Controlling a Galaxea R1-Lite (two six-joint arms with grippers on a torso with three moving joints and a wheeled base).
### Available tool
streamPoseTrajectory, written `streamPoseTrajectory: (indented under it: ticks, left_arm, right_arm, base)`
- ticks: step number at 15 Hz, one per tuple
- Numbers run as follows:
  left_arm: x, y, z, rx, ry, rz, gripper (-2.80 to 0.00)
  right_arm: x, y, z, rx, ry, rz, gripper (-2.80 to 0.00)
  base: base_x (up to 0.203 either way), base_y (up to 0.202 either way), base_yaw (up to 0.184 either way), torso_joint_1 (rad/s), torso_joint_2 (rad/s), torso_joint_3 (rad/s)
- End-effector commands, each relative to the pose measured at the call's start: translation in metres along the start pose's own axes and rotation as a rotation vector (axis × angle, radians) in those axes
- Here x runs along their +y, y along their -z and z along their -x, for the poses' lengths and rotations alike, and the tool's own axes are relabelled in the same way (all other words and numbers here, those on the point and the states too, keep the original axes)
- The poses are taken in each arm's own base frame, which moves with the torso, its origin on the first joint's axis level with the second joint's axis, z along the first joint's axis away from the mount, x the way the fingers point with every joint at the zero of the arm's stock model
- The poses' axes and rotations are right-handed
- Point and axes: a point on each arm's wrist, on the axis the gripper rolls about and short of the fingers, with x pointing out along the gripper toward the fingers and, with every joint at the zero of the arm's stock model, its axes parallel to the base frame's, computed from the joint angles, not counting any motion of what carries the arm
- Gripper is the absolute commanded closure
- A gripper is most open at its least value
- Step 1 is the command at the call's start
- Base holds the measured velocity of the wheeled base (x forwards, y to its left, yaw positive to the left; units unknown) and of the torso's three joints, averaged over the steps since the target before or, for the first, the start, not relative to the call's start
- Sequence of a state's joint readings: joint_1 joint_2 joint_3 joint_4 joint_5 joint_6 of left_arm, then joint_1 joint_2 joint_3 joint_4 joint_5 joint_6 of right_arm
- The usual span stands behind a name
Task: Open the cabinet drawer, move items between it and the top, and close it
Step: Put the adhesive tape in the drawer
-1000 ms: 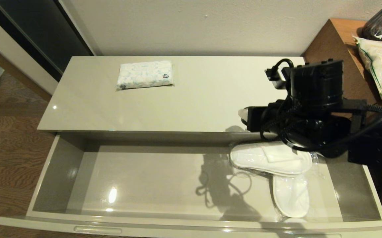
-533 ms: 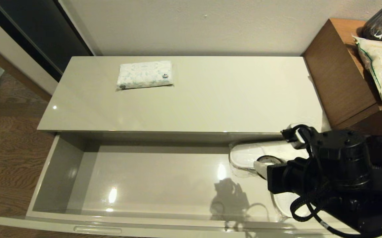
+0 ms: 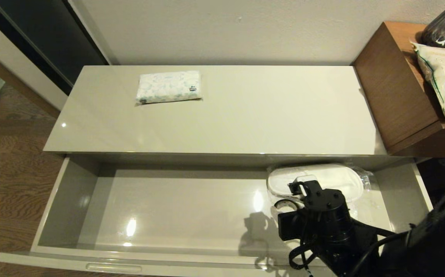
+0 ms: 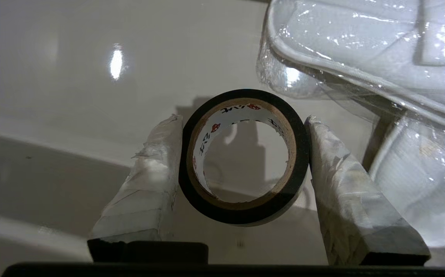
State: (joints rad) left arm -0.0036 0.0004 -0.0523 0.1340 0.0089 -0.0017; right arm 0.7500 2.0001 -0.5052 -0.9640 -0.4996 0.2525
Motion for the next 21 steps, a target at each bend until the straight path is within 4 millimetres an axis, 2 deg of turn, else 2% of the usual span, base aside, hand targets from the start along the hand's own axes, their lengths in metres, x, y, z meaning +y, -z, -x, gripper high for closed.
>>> streamPoseTrajectory:
  ticks: [1,4,9,15,21]
  left_arm:
    - [0.0,0.0,0.0,0.001,-0.001,0.0,0.0]
    - [0.0,0.0,0.0,0.001,0.0,0.0,0.0]
    - [0.0,0.0,0.0,0.001,0.0,0.0,0.0]
    - [0.0,0.0,0.0,0.001,-0.001,0.0,0.0]
    - [0.0,0.0,0.0,0.001,0.0,0.0,0.0]
  right_arm:
    - [0.008,0.031,-0.032,0.002,0.08,0.045,0.0]
    - [0.013,0.042,-0.046,-0.055,0.108,0.088,0.0]
    - [0.017,0.047,-0.063,-0.073,0.157,0.101,0.0]
    - [0.013,0.059,-0.081,-0.047,0.195,0.109,0.0]
    - [0.007,0.059,-0.087,-0.043,0.217,0.108,0.0]
  base:
    - [0.0,0.0,0.0,0.0,0.0,0.0]
    - [0.0,0.0,0.0,0.0,0.0,0.0]
    - [0.0,0.0,0.0,0.0,0.0,0.0]
    - [0.0,0.0,0.0,0.0,0.0,0.0]
    - [0.0,0.0,0.0,0.0,0.0,0.0]
